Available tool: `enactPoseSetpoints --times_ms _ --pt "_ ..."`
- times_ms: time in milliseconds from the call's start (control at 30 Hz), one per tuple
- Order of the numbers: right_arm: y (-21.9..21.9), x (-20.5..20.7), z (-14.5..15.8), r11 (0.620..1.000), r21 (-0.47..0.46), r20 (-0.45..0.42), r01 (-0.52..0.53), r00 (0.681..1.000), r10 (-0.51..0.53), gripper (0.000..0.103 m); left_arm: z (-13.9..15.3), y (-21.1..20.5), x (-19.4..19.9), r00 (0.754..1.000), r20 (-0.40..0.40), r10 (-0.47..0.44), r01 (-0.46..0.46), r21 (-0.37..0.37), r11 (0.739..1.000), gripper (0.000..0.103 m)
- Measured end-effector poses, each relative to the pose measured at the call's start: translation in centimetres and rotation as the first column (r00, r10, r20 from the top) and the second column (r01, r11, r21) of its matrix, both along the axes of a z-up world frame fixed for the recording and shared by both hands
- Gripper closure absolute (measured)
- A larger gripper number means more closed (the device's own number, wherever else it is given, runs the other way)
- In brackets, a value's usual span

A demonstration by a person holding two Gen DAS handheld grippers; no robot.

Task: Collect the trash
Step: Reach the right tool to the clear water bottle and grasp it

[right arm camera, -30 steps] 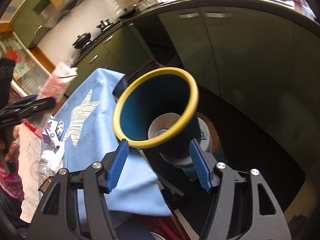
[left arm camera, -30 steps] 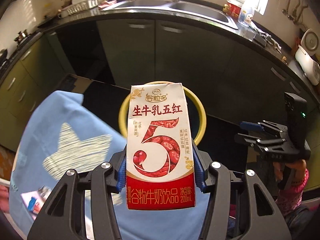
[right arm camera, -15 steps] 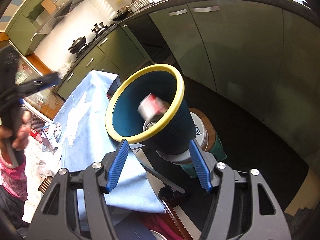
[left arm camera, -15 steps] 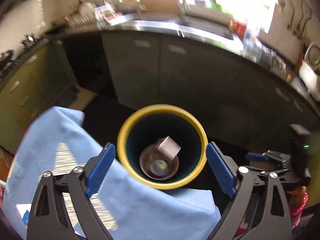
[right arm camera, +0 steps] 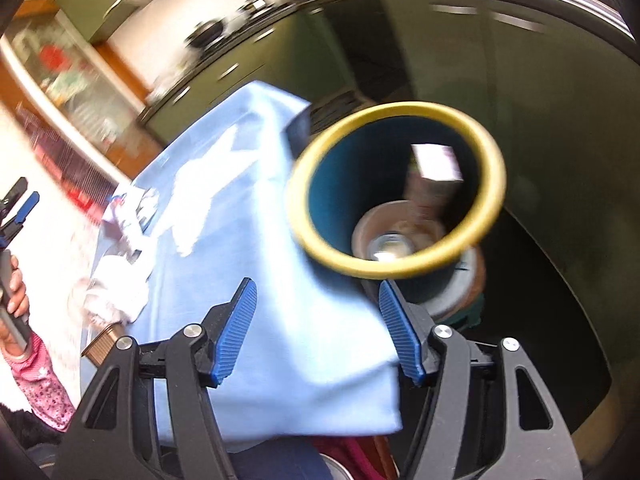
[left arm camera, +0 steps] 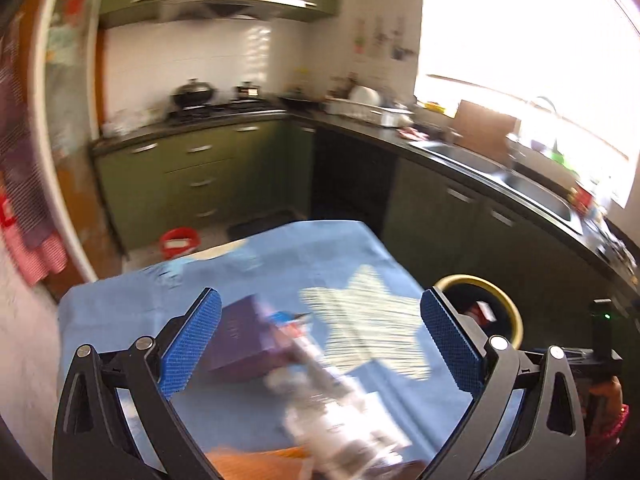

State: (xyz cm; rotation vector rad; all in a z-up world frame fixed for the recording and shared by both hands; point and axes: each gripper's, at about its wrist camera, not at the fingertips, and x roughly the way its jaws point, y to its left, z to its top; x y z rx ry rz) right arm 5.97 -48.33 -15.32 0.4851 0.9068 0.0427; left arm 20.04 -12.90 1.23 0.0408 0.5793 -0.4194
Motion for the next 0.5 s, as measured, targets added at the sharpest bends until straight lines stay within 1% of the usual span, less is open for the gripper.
enactPoseSetpoints --times_ms 67,167,267,367,433,500 --pt "2.8 1.6 0.3 0.997 -0.008 -0.005 -0.073 0.997 0.073 0.042 -1.3 3.5 0.3 0.996 0.003 0.084 -0.084 -0.019 0.996 0.005" --pt "6.7 3.3 1.2 0.986 -0.014 0.000 -0.169 0.986 0.169 0.042 -4.1 7.9 1.2 0.981 -0.015 0.194 -0.194 -0.022 0.981 0.005" --pt "10.9 4.6 2.9 0.964 -0.022 0.028 -0.265 0.964 0.266 0.042 -6.6 10.7 1.9 0.965 -0.026 0.261 -0.261 -0.012 0.965 0.005" --pt "15.5 5.8 5.0 0.934 -0.036 0.052 -0.355 0.933 0.357 0.042 -8.4 13.0 2.3 0.951 -0.042 0.305 -0.306 -0.025 0.952 0.005" --pt "18.4 6.9 6.2 0.911 -0.053 0.038 -0.409 0.911 0.411 0.042 -9.0 14.5 2.3 0.946 -0.041 0.322 -0.324 -0.046 0.945 0.005" --pt "21.4 8.5 6.8 0.883 -0.067 -0.013 -0.465 0.885 0.466 0.042 -9.0 14.7 2.3 0.939 -0.032 0.341 -0.343 -0.050 0.938 0.005"
